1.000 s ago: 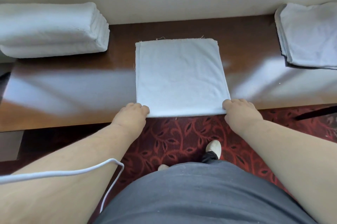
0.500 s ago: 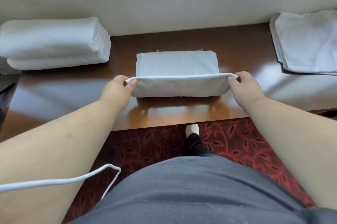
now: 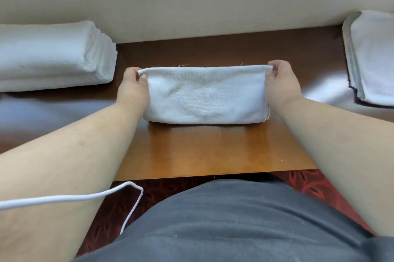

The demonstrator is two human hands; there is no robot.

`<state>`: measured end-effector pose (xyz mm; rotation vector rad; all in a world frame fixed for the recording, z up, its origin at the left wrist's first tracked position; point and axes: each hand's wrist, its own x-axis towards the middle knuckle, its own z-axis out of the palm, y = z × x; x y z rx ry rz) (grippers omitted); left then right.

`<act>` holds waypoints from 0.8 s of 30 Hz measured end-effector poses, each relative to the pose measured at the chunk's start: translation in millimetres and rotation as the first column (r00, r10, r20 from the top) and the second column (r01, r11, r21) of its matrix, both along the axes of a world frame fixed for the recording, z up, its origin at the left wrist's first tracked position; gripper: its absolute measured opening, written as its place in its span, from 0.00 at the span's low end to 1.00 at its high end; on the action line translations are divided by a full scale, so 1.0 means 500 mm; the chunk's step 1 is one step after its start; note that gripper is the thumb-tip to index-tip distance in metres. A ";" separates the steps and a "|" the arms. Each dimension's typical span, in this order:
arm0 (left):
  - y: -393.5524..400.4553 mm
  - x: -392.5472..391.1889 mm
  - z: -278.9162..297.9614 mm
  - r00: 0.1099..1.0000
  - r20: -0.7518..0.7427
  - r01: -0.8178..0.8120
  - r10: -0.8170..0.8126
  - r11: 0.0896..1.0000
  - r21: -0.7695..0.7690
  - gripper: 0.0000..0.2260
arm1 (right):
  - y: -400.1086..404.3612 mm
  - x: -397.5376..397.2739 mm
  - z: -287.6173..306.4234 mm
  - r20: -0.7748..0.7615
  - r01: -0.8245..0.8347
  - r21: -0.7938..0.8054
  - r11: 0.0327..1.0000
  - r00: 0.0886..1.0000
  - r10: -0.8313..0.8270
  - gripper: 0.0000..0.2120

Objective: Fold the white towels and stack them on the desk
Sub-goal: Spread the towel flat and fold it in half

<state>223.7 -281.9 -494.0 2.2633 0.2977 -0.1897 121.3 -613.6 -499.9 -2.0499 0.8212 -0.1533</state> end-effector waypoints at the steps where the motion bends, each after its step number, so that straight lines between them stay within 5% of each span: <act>1: -0.008 0.014 -0.008 1.000 -0.001 -0.017 0.017 1.000 0.006 0.06 | -0.006 0.015 -0.006 0.006 0.012 -0.001 1.000 1.000 -0.012 0.10; 4: -0.026 0.056 -0.034 1.000 -0.001 -0.021 0.022 0.998 0.059 0.08 | -0.027 0.054 -0.028 -0.032 0.007 -0.056 0.998 0.999 -0.009 0.05; 16: -0.046 0.133 -0.089 0.979 -0.188 -0.058 0.082 0.990 0.131 0.17 | -0.059 0.098 -0.081 -0.192 -0.195 -0.018 0.981 0.963 0.188 0.24; 19: -0.034 0.113 -0.080 0.983 -0.173 -0.037 0.055 0.994 0.107 0.20 | -0.048 0.075 -0.075 -0.143 -0.129 -0.034 0.991 0.982 0.123 0.26; 24: -0.007 0.013 -0.095 0.988 -0.152 0.015 0.011 0.985 0.169 0.20 | -0.003 -0.038 -0.093 -0.253 -0.001 -0.143 0.990 0.967 -0.036 0.15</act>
